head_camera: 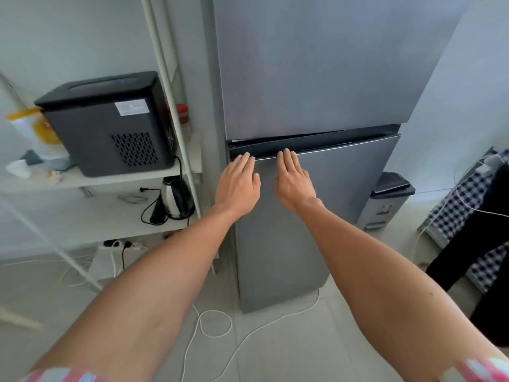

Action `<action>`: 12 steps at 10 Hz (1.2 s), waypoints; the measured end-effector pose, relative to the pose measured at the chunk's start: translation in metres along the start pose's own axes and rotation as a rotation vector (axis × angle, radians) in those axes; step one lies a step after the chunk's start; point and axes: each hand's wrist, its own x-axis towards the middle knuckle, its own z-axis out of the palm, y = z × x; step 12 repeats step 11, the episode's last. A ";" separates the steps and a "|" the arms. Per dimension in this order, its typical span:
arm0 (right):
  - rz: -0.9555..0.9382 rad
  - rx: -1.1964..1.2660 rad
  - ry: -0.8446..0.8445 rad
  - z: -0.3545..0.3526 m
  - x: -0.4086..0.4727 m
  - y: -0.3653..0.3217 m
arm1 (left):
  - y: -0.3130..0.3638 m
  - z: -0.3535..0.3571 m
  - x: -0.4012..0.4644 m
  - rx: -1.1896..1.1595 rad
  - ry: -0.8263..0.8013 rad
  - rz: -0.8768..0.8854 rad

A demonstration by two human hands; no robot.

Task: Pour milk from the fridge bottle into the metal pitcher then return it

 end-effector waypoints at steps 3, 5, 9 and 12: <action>-0.024 -0.042 -0.140 -0.013 0.025 0.006 | -0.005 0.003 0.022 0.083 -0.230 -0.110; 0.005 -0.049 -0.174 -0.016 0.036 0.001 | -0.013 0.001 0.034 0.090 -0.272 -0.124; 0.011 0.028 -0.126 -0.023 0.030 0.000 | -0.016 0.003 0.035 0.039 -0.234 -0.119; 0.272 0.696 0.423 -0.056 -0.005 -0.009 | -0.012 0.002 0.015 -0.238 -0.137 -0.148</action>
